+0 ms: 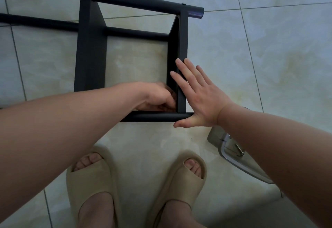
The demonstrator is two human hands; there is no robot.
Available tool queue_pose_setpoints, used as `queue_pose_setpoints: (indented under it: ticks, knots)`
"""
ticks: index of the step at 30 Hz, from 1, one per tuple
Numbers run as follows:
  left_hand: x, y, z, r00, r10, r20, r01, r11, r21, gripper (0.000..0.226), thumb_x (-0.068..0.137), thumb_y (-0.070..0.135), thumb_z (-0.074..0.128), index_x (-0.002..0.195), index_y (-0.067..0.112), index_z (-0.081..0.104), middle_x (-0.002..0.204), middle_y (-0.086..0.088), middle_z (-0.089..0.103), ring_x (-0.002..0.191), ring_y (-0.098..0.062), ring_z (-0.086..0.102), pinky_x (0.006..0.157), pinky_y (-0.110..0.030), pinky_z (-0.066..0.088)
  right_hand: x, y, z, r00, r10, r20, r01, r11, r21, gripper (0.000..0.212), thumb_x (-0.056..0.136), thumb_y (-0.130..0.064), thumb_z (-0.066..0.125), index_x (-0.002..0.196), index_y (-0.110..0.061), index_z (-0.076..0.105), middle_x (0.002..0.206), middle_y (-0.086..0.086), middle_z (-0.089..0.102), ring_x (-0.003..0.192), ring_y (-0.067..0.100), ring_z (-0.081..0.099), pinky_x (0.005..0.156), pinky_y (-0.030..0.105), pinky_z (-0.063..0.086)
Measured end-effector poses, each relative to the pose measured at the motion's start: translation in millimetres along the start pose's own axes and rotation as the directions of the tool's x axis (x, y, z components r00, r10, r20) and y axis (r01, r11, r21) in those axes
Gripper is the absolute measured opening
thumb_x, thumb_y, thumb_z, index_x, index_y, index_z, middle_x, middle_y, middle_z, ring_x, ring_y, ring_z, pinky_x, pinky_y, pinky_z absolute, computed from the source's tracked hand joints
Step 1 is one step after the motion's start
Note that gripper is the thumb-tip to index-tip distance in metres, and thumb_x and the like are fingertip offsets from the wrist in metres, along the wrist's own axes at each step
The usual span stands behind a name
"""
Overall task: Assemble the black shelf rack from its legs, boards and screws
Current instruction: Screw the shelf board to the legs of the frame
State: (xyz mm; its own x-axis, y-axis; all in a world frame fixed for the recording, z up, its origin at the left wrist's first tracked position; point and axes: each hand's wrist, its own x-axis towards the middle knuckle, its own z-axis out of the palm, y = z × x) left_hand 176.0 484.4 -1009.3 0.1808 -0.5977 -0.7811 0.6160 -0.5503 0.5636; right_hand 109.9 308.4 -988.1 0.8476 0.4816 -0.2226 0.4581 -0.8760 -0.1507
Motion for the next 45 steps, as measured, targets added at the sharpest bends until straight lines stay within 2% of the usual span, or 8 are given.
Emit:
queue_pose_setpoints:
  ticks: [9,15,19,26,31,34,37,45]
  knots:
    - [-0.6,-8.7,1.0,0.999,0.036,0.026,-0.034,0.998,-0.051,0.013,0.09,-0.004,0.057,0.087,0.008,0.063,0.078,-0.011,0.066,0.075,-0.022,0.066,0.073,-0.029,0.054,0.3,-1.1,-2.2,1.0,0.0,0.013,0.0,1.0,0.001,0.125,0.075,-0.092,0.04,0.16,-0.004,0.015,0.168,0.02,0.002,0.156,0.039,-0.001,0.122,0.061,0.016]
    - [3.9,-9.4,-1.3,0.999,0.041,-0.001,-0.041,0.999,0.008,0.016,0.088,-0.007,0.057,0.1,0.003,0.062,0.093,-0.02,0.061,0.089,-0.03,0.061,0.091,-0.043,0.05,0.2,-1.0,-2.1,1.0,0.001,0.012,-0.001,1.0,-0.005,0.126,0.074,-0.092,0.04,0.16,-0.003,0.016,0.168,0.021,0.003,0.156,0.039,-0.001,0.123,0.06,0.016]
    - [4.2,-9.2,-2.4,0.998,0.066,0.017,-0.065,0.998,-0.01,0.016,0.089,-0.01,0.057,0.094,0.004,0.06,0.079,-0.012,0.062,0.076,-0.023,0.063,0.078,-0.03,0.053,0.4,-0.9,-1.8,1.0,0.0,0.012,0.0,1.0,-0.001,0.126,0.075,-0.092,0.04,0.16,-0.003,0.016,0.168,0.021,0.002,0.156,0.038,-0.001,0.123,0.06,0.015]
    - [5.2,-12.7,-2.3,0.995,0.095,0.038,-0.093,0.993,-0.069,0.016,0.09,-0.009,0.055,0.087,0.006,0.059,0.071,-0.008,0.062,0.066,-0.018,0.064,0.067,-0.025,0.053,0.1,-0.7,-0.2,1.0,0.0,0.004,0.0,1.0,0.002,0.126,0.074,-0.093,0.04,0.16,-0.004,0.016,0.168,0.02,0.002,0.156,0.038,-0.001,0.123,0.06,0.016]
    - [5.7,-13.1,-3.8,0.997,0.071,0.003,-0.071,0.997,0.012,0.012,0.087,0.002,0.063,0.096,0.0,0.071,0.076,-0.007,0.071,0.071,-0.018,0.068,0.069,-0.027,0.053,0.2,-0.3,-0.1,1.0,-0.004,-0.005,0.004,1.0,-0.002,0.126,0.075,-0.093,0.04,0.16,-0.004,0.016,0.168,0.021,0.003,0.156,0.039,0.0,0.123,0.06,0.017]
    - [4.1,-9.9,-3.2,0.999,0.047,0.012,-0.047,0.997,0.055,0.008,0.086,0.001,0.062,0.09,0.004,0.069,0.07,-0.006,0.066,0.066,-0.019,0.063,0.063,-0.024,0.05,0.3,0.0,0.1,1.0,-0.003,-0.004,0.003,1.0,-0.004,0.126,0.075,-0.092,0.041,0.16,-0.004,0.015,0.168,0.02,0.003,0.156,0.038,0.0,0.123,0.06,0.016]
    - [4.3,-8.0,-1.6,0.999,0.05,-0.007,-0.049,0.997,0.064,0.011,0.084,-0.005,0.06,0.088,0.005,0.064,0.078,-0.015,0.058,0.075,-0.026,0.055,0.071,-0.033,0.044,0.2,-0.2,0.2,1.0,-0.003,-0.001,0.003,1.0,-0.01,0.126,0.075,-0.092,0.04,0.161,-0.004,0.015,0.168,0.02,0.002,0.156,0.038,-0.001,0.123,0.06,0.016]
    - [5.0,-10.3,-2.4,0.997,0.07,-0.006,-0.07,0.998,0.003,0.021,0.088,-0.01,0.055,0.105,0.001,0.06,0.085,-0.017,0.059,0.075,-0.024,0.06,0.07,-0.027,0.05,0.0,-0.1,0.0,1.0,-0.003,0.003,0.003,1.0,-0.007,0.126,0.075,-0.092,0.041,0.161,-0.004,0.015,0.168,0.02,0.002,0.156,0.038,-0.001,0.124,0.059,0.015]
